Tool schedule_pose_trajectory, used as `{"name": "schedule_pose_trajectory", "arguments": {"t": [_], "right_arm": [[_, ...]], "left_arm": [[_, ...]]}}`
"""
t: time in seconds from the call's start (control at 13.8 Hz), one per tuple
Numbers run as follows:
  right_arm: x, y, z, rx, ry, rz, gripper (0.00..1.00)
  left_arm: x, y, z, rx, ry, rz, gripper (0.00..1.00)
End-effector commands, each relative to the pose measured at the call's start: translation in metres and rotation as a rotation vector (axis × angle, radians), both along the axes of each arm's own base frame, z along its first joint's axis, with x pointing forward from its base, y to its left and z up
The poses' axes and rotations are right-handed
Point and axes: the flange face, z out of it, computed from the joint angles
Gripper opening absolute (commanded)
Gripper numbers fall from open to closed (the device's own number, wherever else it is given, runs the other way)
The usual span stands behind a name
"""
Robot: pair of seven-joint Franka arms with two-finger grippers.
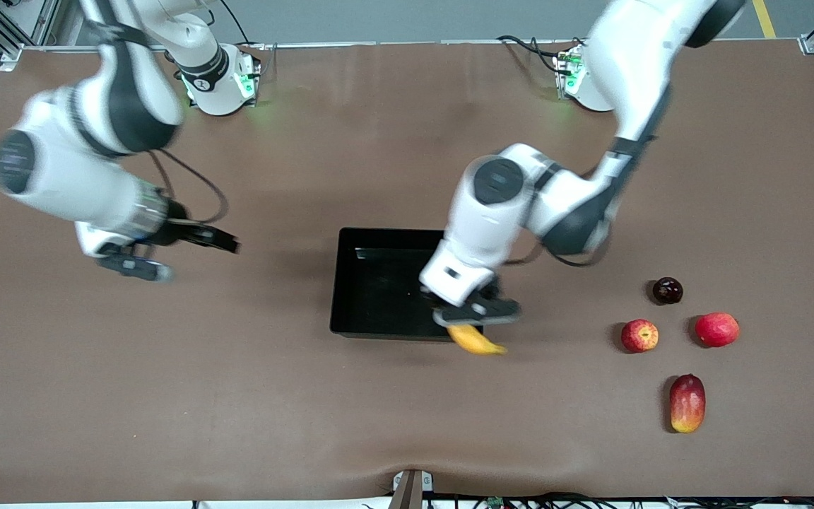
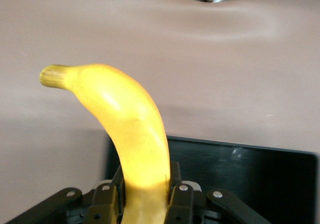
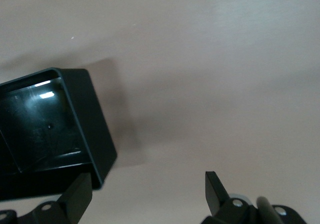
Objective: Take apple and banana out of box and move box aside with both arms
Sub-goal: 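Carry the banana out with the left gripper while the right gripper reaches the tray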
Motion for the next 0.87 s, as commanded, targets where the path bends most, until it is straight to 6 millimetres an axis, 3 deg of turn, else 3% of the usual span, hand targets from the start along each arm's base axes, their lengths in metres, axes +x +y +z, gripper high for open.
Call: {"name": "schedule_pose_trajectory", "arguments": {"t": [0.0, 0.29, 0.43, 0.51, 0.72, 0.8], "right_arm": [[0.004, 0.063, -0.041, -0.023, -0.020, -0.001, 1.00], [0.022, 0.130, -0.090, -0.100, -0.052, 0.072, 1.00], [0.024, 0.164, -0.127, -0.135, -0.063, 0.124, 1.00], [0.026, 0.172, -0.144, -0.140, -0.078, 0.134, 0.94], [0.027, 0.180, -0.180, -0.208, -0.149, 0.208, 0.47], [0.027, 0.180, -0.187, -0.217, -0.146, 0.213, 0.26]], "left_arm": [[0.017, 0.068, -0.003, 0.054, 0.070, -0.165, 0.00], [0.040, 0.170, -0.045, 0.119, 0.151, -0.406, 0.00], [0.047, 0.208, -0.062, 0.129, 0.174, -0.450, 0.00], [0.051, 0.225, -0.076, 0.123, 0.188, -0.459, 0.00], [0.054, 0.248, -0.114, 0.113, 0.222, -0.458, 0.00], [0.053, 0.252, -0.129, 0.107, 0.224, -0.454, 0.00]]}}
